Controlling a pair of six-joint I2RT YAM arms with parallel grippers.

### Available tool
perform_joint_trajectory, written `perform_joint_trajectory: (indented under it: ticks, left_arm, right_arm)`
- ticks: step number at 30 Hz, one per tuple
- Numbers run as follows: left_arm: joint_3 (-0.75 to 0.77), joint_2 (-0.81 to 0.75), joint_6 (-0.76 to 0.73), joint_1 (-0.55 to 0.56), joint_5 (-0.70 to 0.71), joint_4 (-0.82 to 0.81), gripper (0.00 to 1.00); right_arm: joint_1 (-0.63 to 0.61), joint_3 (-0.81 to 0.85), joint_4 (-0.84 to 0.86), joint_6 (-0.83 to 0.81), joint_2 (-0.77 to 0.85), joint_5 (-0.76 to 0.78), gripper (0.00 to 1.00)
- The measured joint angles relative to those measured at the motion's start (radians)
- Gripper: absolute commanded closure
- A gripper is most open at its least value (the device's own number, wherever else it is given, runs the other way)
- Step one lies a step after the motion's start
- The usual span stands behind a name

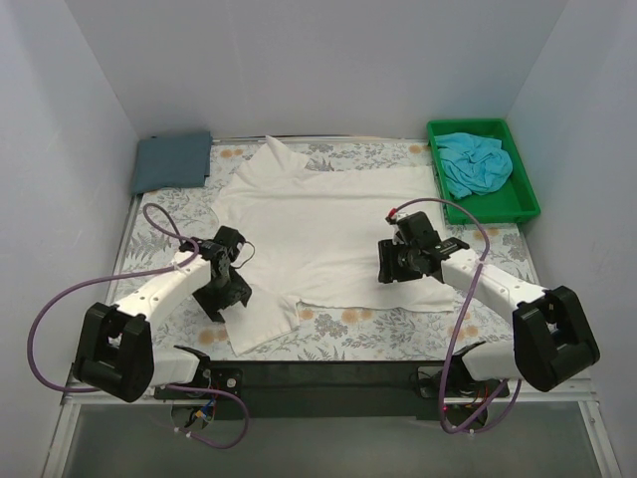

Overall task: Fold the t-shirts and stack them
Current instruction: Flatten the tshirt out

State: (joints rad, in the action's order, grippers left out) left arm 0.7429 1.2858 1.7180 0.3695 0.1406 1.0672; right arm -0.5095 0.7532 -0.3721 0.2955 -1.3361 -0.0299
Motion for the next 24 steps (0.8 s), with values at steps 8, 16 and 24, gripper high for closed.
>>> perform_joint_trajectory:
  ticks: [8,16,24]
  left_arm:
    - [0.132,0.003,-0.106,-0.187,0.063,-0.075,0.40]
    - [0.077,0.067,-0.217,-0.296,0.062,-0.213,0.49]
    - [0.023,0.117,-0.274,-0.299,0.063,-0.306,0.53]
  right_arm:
    - [0.139,0.000,-0.082,-0.005,0.101,0.069,0.46]
    - [0.321,-0.032,-0.166,0.024,0.169,0.095,0.51]
    - [0.425,-0.077,-0.211,0.028,0.222,0.094,0.52]
